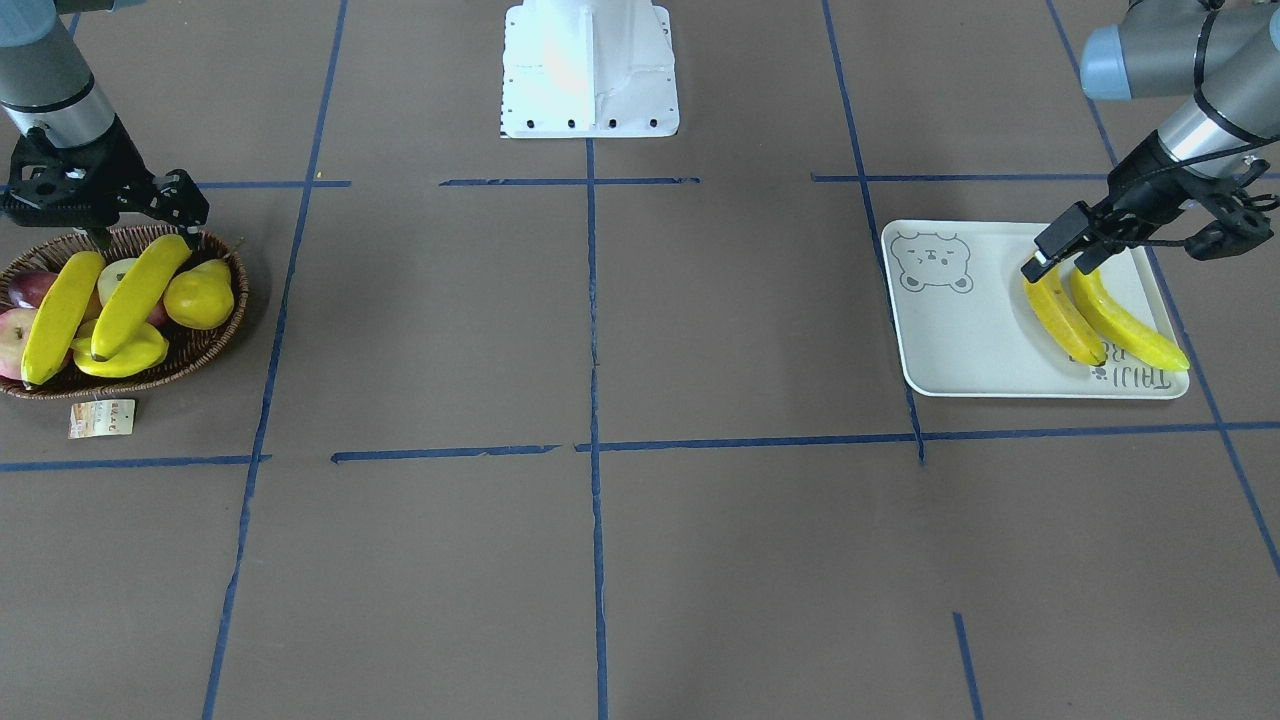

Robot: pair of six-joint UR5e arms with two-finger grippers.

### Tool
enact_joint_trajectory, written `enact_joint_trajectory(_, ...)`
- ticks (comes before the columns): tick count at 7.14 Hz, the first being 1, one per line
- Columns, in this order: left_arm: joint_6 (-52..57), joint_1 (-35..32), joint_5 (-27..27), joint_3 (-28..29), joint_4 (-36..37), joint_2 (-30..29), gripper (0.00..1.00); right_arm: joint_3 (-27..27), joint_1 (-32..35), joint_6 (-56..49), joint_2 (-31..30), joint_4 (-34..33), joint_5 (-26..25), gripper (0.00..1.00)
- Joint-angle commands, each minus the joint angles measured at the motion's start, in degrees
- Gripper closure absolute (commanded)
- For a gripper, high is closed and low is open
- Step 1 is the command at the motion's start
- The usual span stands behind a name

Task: Transfer all bananas from basket to plate

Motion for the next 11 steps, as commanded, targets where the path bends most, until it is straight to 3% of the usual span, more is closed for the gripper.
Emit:
enact_joint_trajectory(1, -0.6, 0.2, 0.0, 0.0, 0.0, 0.0, 0.00, -1.6, -1.2, 0.0, 0.4, 0.0, -0.7, 0.04)
enact_joint_trajectory(2, -1.1, 0.3, 0.0, -0.1, -0.1, -0.1, 0.00, -1.6, -1.1, -0.3, 0.3, 0.0, -0.6, 0.14)
enact_joint_trajectory(7, -2.2, 0.3, 0.1, -0.4, -0.1, -0.6, 0.00, -2.2, 0.4, -3.6, 0.2, 0.0, -0.6, 0.31)
enact_joint_trajectory(9, -2.3, 0.4, 0.3, -0.4, -0.1, -0.6, 0.00, -2.2, 0.5, -3.6, 0.3, 0.0, -0.6, 0.50)
enact_joint_trajectory(11, -2.3, 0.4, 0.3, -0.4, -0.1, -0.6, 0.00, -2.1, 0.7, -3.6, 0.4, 0.0, -0.6, 0.51)
